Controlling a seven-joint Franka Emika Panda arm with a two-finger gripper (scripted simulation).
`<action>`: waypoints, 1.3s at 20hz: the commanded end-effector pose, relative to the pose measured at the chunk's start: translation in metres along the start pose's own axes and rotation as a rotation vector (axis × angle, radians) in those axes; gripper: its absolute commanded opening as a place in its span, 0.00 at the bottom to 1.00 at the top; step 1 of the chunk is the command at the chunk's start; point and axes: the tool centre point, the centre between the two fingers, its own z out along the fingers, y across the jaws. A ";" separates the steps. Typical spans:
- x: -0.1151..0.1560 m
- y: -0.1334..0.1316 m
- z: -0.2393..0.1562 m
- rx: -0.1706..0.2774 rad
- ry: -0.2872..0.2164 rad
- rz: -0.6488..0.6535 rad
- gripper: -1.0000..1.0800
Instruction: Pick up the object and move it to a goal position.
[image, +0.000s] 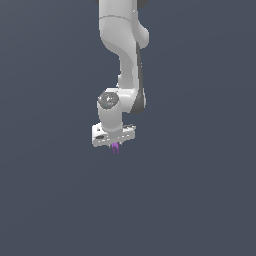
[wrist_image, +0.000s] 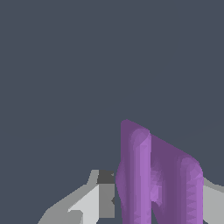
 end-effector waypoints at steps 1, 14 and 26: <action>0.005 -0.015 -0.002 0.000 0.000 -0.002 0.00; 0.056 -0.155 -0.024 0.000 0.000 -0.002 0.00; 0.099 -0.257 -0.040 0.000 0.000 -0.002 0.00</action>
